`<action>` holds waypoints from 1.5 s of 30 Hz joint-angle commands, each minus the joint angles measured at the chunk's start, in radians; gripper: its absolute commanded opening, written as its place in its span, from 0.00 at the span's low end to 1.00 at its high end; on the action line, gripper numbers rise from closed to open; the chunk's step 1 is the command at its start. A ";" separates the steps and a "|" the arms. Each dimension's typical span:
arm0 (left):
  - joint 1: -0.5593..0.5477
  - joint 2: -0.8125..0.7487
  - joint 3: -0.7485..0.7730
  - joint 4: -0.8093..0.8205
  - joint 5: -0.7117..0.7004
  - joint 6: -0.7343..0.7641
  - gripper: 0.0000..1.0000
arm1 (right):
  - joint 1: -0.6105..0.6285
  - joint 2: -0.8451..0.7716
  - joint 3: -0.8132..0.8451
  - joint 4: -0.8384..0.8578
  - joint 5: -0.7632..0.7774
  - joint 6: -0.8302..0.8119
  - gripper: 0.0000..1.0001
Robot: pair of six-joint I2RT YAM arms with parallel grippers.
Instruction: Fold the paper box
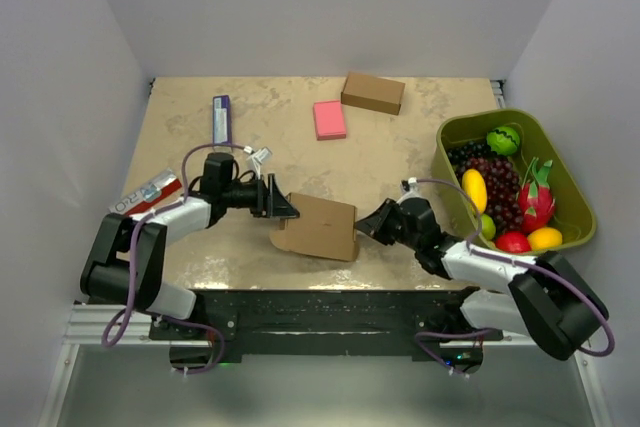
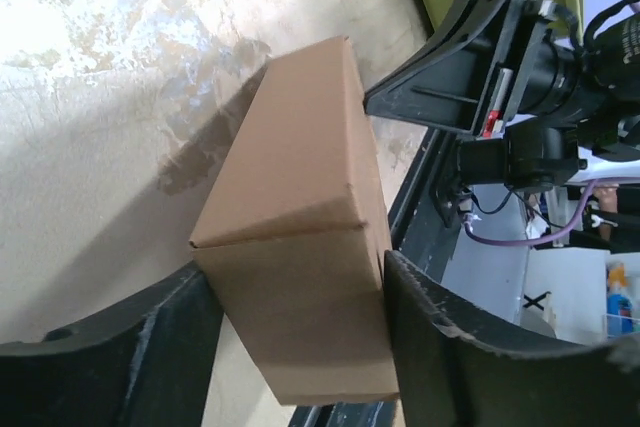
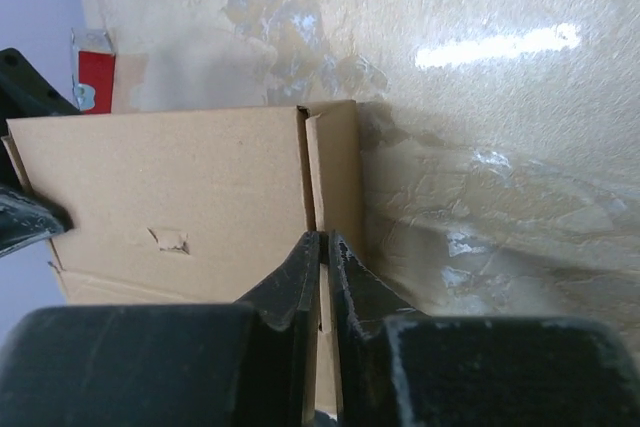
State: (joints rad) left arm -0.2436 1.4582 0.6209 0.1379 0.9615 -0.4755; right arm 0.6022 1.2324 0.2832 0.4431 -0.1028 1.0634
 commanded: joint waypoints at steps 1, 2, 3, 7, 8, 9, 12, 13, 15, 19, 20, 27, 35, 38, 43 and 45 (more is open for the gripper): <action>0.000 0.013 -0.015 0.092 0.074 -0.060 0.61 | -0.005 -0.089 0.071 -0.144 0.094 -0.138 0.18; 0.000 0.011 -0.015 0.094 0.071 -0.060 0.61 | -0.005 -0.111 0.094 -0.159 0.095 -0.205 0.28; 0.001 0.011 -0.016 0.095 0.069 -0.063 0.59 | -0.004 -0.149 0.108 -0.173 0.095 -0.242 0.34; 0.001 0.033 -0.032 0.135 0.088 -0.095 0.54 | 0.025 -0.224 0.197 -0.259 0.095 -0.429 0.60; 0.003 0.043 -0.036 0.161 0.092 -0.115 0.53 | 0.033 -0.229 0.212 -0.264 0.085 -0.500 0.64; 0.003 0.048 -0.039 0.170 0.097 -0.124 0.53 | 0.044 -0.231 0.229 -0.270 0.068 -0.540 0.65; 0.009 0.060 -0.039 0.172 0.098 -0.126 0.53 | 0.157 -0.234 0.299 -0.328 0.121 -0.678 0.87; 0.009 0.062 -0.041 0.172 0.097 -0.127 0.53 | 0.251 -0.234 0.329 -0.358 0.232 -0.706 0.88; 0.015 0.068 -0.041 0.172 0.097 -0.126 0.53 | 0.341 -0.228 0.350 -0.379 0.345 -0.772 0.89; 0.024 0.083 -0.041 0.173 0.100 -0.133 0.52 | 0.519 -0.189 0.390 -0.394 0.523 -0.830 0.91; 0.029 0.090 -0.043 0.180 0.103 -0.140 0.53 | 0.550 -0.176 0.401 -0.394 0.593 -0.858 0.91; 0.050 0.126 -0.055 0.232 0.121 -0.192 0.53 | 0.807 0.044 0.502 -0.416 0.879 -0.939 0.95; 0.063 0.146 -0.064 0.275 0.138 -0.236 0.53 | 0.878 0.252 0.531 -0.311 0.963 -0.960 0.97; 0.066 0.148 -0.070 0.295 0.144 -0.253 0.54 | 0.892 0.340 0.544 -0.282 1.029 -0.990 0.98; 0.069 0.154 -0.072 0.301 0.149 -0.261 0.55 | 0.892 0.446 0.573 -0.271 1.107 -1.014 0.99; 0.069 0.154 -0.075 0.307 0.151 -0.264 0.55 | 0.890 0.483 0.573 -0.245 1.143 -1.025 0.99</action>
State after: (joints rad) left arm -0.1844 1.6058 0.5575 0.3962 1.0725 -0.7143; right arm 1.4879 1.6836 0.8139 0.1146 0.9104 0.0708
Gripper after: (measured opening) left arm 0.620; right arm 0.986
